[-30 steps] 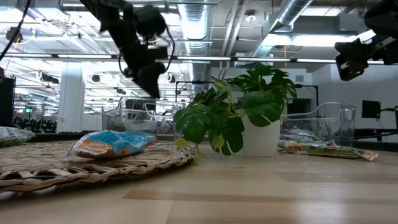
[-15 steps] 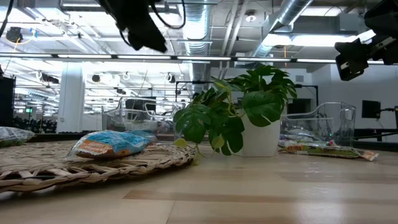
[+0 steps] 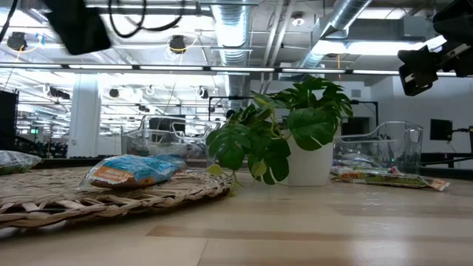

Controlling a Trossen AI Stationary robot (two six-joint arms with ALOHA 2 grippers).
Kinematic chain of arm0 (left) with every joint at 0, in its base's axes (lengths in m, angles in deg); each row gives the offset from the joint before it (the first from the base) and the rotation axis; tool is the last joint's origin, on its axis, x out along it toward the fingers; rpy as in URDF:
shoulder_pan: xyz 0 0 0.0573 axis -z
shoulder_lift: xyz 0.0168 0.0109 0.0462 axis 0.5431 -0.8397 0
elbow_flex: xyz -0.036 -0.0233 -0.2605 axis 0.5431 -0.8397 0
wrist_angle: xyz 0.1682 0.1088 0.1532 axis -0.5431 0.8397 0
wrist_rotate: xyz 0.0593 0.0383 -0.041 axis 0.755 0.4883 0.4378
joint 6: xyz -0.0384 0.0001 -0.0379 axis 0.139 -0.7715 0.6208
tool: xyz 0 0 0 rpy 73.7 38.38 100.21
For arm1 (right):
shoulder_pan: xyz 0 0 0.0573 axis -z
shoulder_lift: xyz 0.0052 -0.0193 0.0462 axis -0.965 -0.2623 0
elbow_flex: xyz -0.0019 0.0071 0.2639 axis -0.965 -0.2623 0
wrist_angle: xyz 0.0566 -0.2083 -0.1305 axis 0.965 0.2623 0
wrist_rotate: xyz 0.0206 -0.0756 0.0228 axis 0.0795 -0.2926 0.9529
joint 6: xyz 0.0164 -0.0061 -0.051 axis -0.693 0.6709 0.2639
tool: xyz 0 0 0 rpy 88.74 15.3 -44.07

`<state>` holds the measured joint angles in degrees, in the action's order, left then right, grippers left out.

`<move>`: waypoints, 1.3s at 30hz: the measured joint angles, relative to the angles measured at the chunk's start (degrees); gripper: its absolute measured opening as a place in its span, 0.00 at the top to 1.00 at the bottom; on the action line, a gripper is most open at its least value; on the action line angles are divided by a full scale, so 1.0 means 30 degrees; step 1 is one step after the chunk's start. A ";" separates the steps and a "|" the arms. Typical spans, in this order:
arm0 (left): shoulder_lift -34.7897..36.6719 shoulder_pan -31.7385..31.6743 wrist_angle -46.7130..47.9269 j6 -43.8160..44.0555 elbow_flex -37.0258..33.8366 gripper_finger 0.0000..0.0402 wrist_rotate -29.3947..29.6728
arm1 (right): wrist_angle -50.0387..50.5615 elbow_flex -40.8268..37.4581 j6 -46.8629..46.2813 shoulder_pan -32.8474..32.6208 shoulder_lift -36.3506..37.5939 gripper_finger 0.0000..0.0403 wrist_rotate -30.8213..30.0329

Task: Pick and place Granola Bars by type
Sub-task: Put the yellow granola bar into the middle transparent bin

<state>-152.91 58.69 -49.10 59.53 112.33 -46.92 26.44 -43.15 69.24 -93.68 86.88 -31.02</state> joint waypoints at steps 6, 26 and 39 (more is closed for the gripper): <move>0.0000 0.1835 0.4844 0.9362 0.0000 0.66 0.1442 | 0.0000 -0.0002 0.0000 -0.0002 0.0003 0.42 0.0001; -0.2169 0.3353 1.2080 2.4593 -0.0124 0.66 0.2346 | 0.0000 0.0002 0.0002 0.0001 0.0003 0.42 0.0000; -0.5223 0.2260 0.9618 2.5637 -0.0141 0.66 0.2273 | 0.0000 0.0001 0.0000 -0.0003 -0.0003 0.42 0.0004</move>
<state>-168.58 65.47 -20.25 136.44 111.91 -40.10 26.44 -43.15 69.24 -93.69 86.87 -31.01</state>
